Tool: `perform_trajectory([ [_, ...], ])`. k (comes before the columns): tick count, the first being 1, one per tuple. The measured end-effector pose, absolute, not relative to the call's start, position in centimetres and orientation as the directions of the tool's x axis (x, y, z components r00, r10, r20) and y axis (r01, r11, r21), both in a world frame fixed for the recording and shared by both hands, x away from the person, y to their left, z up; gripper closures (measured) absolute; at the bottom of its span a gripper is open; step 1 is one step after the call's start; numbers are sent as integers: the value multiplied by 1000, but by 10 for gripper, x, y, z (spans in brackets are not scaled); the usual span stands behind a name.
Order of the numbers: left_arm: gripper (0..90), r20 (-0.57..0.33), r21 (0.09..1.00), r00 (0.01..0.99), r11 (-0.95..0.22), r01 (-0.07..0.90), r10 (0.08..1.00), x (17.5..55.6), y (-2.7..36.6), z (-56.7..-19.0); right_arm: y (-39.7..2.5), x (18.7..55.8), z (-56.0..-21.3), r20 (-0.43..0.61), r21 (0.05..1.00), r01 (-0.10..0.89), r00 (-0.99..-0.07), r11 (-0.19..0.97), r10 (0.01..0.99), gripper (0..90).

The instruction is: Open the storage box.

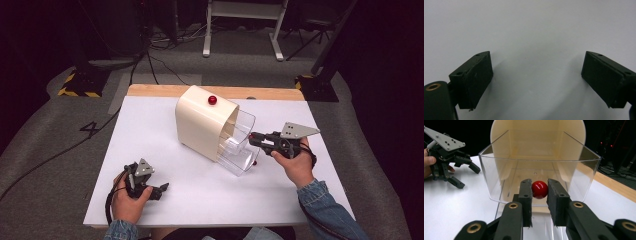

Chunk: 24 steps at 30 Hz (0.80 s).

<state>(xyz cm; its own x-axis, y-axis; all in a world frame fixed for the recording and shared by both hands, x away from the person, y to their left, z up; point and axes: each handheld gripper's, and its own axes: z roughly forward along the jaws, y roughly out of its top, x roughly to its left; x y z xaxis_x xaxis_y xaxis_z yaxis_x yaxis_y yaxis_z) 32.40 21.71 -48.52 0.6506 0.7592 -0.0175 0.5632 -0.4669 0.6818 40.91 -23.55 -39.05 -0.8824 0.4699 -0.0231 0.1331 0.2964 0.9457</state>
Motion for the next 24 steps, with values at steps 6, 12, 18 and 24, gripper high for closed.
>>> perform_trajectory([
  [6, 104, -24, 680, 652, -465, 567, 758, 324, 217, -485, -247, 403, -395, -9, 948, 146, -877, 284, 481, 745],
  [12, 104, -23, 680, 651, -466, 566, 758, 324, 217, -485, -250, 402, -399, -13, 946, 145, -877, 290, 480, 742],
  [18, 104, -20, 681, 652, -467, 564, 758, 324, 217, -485, -253, 403, -405, 12, 944, 169, -877, 283, 480, 633],
  [24, 104, -23, 680, 651, -466, 566, 758, 324, 217, -485, -258, 402, -409, 28, 940, 188, -873, 284, 486, 564],
])
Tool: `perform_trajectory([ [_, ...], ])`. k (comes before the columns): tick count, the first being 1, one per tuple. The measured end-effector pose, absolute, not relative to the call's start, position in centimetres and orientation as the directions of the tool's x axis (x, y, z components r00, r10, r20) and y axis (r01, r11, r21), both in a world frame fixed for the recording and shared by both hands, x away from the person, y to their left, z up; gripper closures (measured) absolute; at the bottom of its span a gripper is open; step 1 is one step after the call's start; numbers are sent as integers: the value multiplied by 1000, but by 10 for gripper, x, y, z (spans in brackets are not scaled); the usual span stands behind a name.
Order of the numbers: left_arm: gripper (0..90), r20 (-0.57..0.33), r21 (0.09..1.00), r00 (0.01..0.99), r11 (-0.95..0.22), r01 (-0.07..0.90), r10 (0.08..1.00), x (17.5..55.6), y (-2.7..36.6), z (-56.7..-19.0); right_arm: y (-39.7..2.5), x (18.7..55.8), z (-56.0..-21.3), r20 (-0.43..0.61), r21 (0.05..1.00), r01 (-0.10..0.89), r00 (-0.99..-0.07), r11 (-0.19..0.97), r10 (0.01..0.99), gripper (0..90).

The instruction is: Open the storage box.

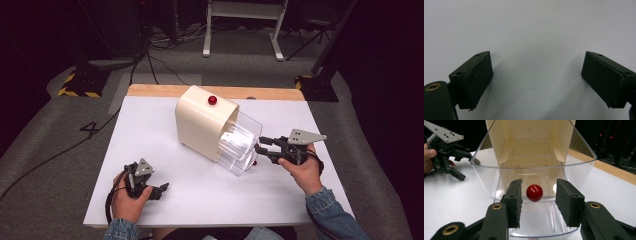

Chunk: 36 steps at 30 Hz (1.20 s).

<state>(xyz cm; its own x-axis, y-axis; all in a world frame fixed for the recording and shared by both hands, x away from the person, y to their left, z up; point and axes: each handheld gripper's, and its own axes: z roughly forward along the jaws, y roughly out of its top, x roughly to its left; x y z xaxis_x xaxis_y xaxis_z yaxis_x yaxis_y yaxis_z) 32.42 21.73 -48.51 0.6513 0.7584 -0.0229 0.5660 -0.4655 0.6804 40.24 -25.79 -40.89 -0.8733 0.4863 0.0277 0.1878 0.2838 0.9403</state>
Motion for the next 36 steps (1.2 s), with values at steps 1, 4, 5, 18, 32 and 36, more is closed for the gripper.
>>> perform_trajectory([
  [1, 104, -23, 680, 651, -466, 566, 758, 324, 217, -485, -260, 402, -409, 28, 942, 187, -872, 279, 489, 557],
  [4, 104, -23, 681, 651, -465, 566, 759, 324, 217, -485, -265, 399, -408, 27, 942, 188, -869, 280, 494, 553],
  [5, 104, -23, 680, 651, -465, 566, 758, 324, 217, -485, -267, 398, -408, 26, 942, 187, -868, 279, 496, 552],
  [18, 104, -21, 681, 652, -466, 565, 758, 324, 217, -485, -301, 384, -397, 23, 932, 211, -847, 295, 532, 485],
  [32, 104, -27, 679, 651, -464, 569, 759, 324, 217, -485, -350, 361, -402, 14, 889, 285, -799, 359, 601, 432],
  [36, 103, -28, 679, 651, -463, 569, 759, 325, 218, -485, -362, 359, -410, 27, 865, 330, -782, 377, 623, 424],
])
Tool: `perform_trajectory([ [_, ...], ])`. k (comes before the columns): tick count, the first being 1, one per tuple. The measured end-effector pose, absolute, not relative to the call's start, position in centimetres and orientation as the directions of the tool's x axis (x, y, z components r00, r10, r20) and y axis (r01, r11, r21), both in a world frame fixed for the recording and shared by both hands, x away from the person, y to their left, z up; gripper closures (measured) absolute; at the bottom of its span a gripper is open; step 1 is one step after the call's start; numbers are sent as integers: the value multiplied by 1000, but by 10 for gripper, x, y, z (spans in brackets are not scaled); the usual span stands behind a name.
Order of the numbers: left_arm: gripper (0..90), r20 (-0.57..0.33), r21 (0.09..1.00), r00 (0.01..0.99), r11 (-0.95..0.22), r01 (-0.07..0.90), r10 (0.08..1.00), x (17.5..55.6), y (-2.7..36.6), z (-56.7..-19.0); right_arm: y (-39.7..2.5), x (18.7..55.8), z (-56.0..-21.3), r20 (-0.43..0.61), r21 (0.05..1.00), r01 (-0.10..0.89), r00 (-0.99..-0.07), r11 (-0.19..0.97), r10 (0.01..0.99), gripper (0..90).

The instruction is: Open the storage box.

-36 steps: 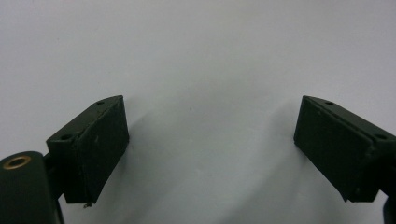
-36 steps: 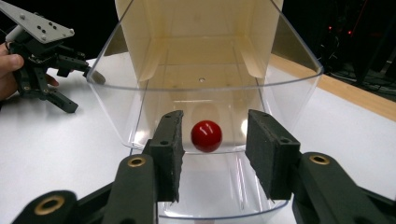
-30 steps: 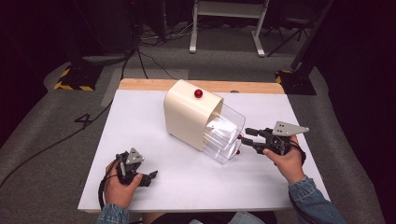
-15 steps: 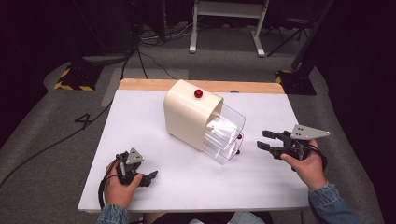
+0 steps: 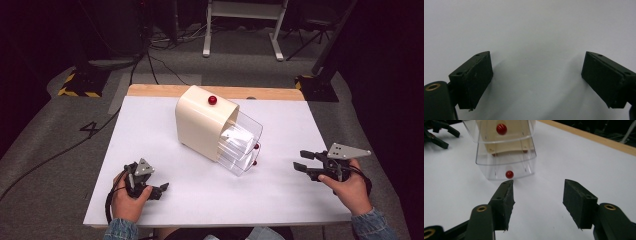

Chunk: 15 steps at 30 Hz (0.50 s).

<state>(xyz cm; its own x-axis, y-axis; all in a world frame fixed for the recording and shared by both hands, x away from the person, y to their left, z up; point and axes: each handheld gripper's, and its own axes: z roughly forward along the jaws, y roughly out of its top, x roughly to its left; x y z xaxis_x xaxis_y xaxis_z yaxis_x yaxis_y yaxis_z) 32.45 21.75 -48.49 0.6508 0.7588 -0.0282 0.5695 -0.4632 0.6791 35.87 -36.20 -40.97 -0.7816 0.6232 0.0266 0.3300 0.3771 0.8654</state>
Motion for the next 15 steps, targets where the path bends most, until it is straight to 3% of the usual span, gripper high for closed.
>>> perform_trajectory([
  [15, 103, -28, 680, 651, -463, 569, 759, 325, 217, -485, -393, 367, -460, 53, 762, 479, -717, 436, 695, 367],
])
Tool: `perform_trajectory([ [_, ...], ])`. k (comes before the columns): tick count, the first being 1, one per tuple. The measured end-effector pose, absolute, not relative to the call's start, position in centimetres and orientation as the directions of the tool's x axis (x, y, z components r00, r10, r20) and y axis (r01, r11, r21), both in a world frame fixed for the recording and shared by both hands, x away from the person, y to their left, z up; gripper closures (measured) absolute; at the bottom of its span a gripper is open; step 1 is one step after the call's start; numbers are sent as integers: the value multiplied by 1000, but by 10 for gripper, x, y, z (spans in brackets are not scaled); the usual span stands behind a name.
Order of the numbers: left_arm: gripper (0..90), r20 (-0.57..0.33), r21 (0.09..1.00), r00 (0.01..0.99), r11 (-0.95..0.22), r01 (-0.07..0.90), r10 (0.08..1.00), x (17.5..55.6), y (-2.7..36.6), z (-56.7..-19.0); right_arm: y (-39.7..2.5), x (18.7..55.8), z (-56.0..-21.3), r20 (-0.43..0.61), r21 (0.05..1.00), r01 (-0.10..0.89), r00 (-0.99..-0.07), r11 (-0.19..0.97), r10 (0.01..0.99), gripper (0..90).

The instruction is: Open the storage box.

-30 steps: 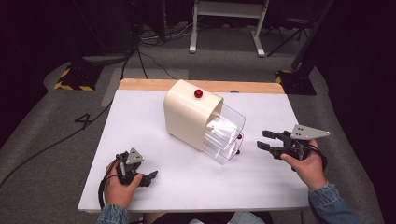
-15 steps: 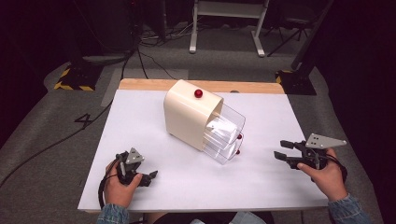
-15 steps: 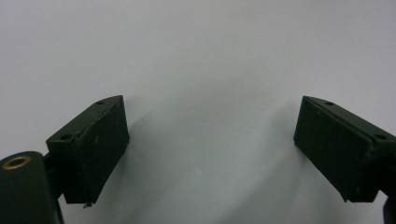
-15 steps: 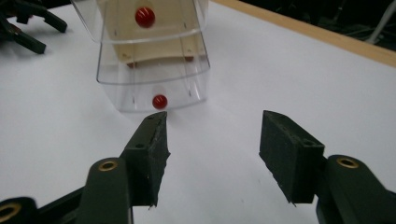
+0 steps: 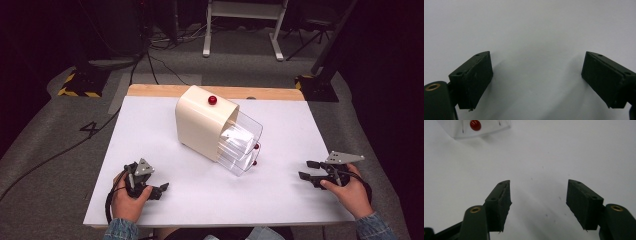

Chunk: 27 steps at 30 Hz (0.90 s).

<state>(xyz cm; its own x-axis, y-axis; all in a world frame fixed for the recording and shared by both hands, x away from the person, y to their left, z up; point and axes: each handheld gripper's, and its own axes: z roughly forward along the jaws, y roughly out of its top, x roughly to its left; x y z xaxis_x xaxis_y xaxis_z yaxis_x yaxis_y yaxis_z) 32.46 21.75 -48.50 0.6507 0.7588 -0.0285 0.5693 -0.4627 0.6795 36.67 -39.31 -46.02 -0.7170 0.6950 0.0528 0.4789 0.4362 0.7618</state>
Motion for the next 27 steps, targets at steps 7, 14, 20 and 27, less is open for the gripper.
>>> perform_trajectory([
  [7, 103, -28, 679, 651, -463, 570, 759, 325, 217, -485, -396, 367, -476, 42, 755, 478, -719, 449, 694, 329],
  [14, 103, -27, 679, 651, -464, 569, 759, 325, 217, -485, -389, 365, -480, -18, 729, 451, -739, 514, 673, 216],
  [20, 103, -27, 680, 651, -464, 568, 758, 324, 217, -485, -389, 367, -481, -17, 723, 477, -712, 500, 702, 139],
  [27, 103, -27, 678, 651, -464, 570, 759, 324, 217, -485, -390, 366, -481, -19, 727, 470, -714, 500, 700, 150],
])
